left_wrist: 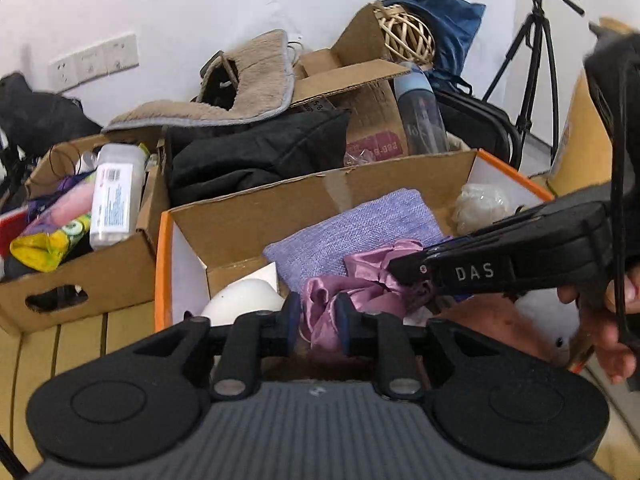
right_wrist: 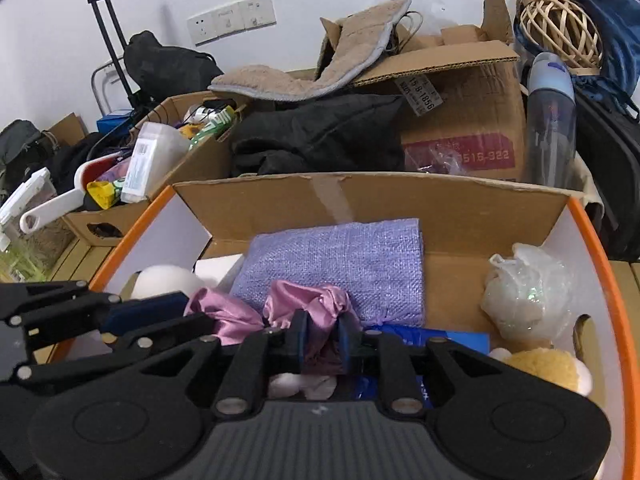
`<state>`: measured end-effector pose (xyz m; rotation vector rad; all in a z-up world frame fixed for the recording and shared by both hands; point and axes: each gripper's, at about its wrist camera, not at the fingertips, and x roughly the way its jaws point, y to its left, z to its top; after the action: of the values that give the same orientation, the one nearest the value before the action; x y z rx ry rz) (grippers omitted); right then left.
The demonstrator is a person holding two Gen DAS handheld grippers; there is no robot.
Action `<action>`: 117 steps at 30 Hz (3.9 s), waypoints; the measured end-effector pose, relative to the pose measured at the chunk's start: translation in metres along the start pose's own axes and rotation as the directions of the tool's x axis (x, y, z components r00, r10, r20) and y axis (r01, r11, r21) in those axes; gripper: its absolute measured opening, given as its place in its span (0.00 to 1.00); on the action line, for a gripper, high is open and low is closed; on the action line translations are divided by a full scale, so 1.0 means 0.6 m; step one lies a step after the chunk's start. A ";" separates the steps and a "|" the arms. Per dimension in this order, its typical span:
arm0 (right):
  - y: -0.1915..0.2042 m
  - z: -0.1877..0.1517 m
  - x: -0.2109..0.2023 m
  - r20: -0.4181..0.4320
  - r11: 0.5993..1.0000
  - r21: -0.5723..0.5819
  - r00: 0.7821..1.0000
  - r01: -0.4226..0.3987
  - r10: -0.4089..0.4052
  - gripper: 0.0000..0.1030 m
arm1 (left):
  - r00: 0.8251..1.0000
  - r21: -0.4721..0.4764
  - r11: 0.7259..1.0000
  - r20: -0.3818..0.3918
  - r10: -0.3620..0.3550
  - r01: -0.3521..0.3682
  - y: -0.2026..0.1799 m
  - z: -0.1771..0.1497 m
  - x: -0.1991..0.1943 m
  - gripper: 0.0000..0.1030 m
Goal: Organize soft objects
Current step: 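Withdraw both tools from the box toward the light blue plush, then grasp the light blue fluffy plush with both grippers together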
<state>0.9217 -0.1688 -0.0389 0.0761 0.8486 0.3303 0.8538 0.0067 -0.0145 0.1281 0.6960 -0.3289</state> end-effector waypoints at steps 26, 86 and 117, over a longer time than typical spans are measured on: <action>0.042 -0.275 -0.627 0.384 0.982 -0.174 0.923 0.074 -0.001 0.54 | 0.885 -0.079 0.984 0.431 0.177 -0.158 -0.168 -0.237 -0.645 0.76; -0.018 -0.314 -0.149 0.217 0.912 0.269 0.942 -0.311 0.257 0.33 | 0.968 -0.209 0.946 0.096 -0.233 0.249 -0.054 -0.225 -0.154 0.31; 0.066 -0.476 -0.562 0.393 0.929 0.068 0.866 -0.364 0.310 0.25 | 0.936 -0.151 0.960 0.302 -0.183 0.236 -0.247 -0.314 -0.570 0.24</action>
<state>0.4914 -0.2564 0.0243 0.4131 0.4690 0.5661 0.4435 -0.0033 0.0624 -0.1711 0.4501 -0.4762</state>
